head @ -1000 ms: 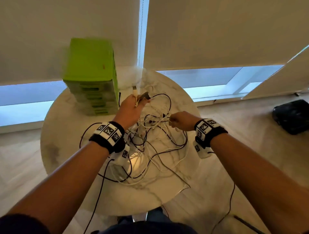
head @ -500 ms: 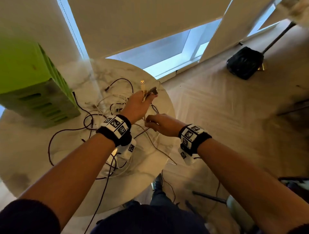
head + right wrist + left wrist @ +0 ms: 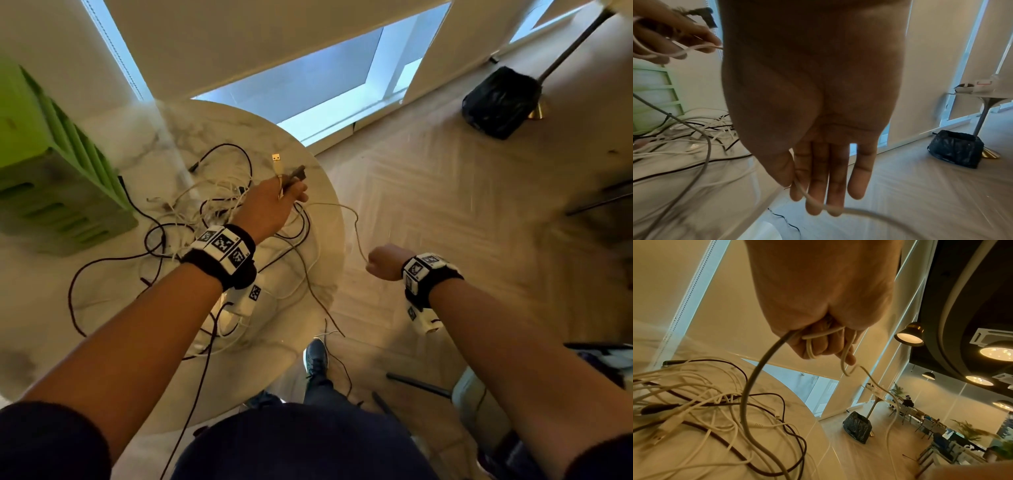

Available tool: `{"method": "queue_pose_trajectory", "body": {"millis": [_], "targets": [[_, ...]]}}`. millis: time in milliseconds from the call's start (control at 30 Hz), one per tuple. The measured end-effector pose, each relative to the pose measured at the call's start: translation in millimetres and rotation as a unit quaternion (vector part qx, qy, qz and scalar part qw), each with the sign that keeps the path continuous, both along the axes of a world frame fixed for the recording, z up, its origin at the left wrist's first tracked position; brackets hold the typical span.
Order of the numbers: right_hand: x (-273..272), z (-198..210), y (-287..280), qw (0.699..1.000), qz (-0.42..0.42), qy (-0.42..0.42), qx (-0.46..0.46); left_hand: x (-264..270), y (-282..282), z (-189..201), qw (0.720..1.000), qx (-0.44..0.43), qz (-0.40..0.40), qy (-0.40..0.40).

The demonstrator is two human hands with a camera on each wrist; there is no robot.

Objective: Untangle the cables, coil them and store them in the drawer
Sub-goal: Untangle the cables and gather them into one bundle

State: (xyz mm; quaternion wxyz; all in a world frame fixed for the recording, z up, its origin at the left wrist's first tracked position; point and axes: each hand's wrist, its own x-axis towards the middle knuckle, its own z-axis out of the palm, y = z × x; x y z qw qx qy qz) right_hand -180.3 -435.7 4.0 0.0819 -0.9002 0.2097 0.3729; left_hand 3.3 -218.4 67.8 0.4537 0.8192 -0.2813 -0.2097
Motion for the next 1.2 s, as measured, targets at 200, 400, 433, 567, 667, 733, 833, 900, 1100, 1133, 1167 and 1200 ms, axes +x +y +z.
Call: {"method": "queue_pose_trajectory", "body": {"millis": [200, 400, 433, 567, 667, 733, 833, 900, 1100, 1133, 1167, 1200], "targets": [[25, 23, -2, 0.924, -0.087, -0.313, 0.200, -6, -18, -1, 1.000, 0.023, -0.012, 0.011], [60, 54, 26, 0.916, 0.115, -0.269, 0.276, -15, -35, -5, 0.999, -0.020, 0.028, 0.042], [60, 52, 26, 0.919, 0.122, -0.253, 0.277, -16, -36, -5, 0.998, -0.025, 0.037, 0.041], [48, 36, 7, 0.951, 0.102, -0.188, 0.224, -17, -35, 0, 0.995, -0.041, 0.082, 0.027], [34, 18, -18, 0.984, 0.071, -0.067, 0.147, -12, -30, 0, 0.992, -0.049, 0.114, 0.020], [28, 13, -28, 0.986, 0.109, 0.051, 0.114, -14, -28, 2, 0.992, -0.046, 0.116, 0.020], [31, 17, -30, 0.982, 0.140, -0.014, 0.129, -20, -31, 2, 0.993, -0.046, 0.110, 0.019], [42, 29, -21, 0.959, 0.091, -0.145, 0.225, -25, -33, 3, 0.993, -0.053, 0.100, 0.022], [76, 53, 24, 0.928, 0.143, -0.227, 0.258, -29, -38, 2, 0.993, -0.060, 0.097, 0.035], [77, 51, 24, 0.925, 0.160, -0.232, 0.254, -26, -37, 2, 0.992, -0.051, 0.109, 0.021], [77, 50, 23, 0.922, 0.164, -0.234, 0.262, -23, -35, 1, 0.991, -0.043, 0.127, 0.004], [75, 48, 21, 0.920, 0.156, -0.238, 0.271, -19, -32, 1, 0.989, -0.038, 0.145, -0.012]]}}
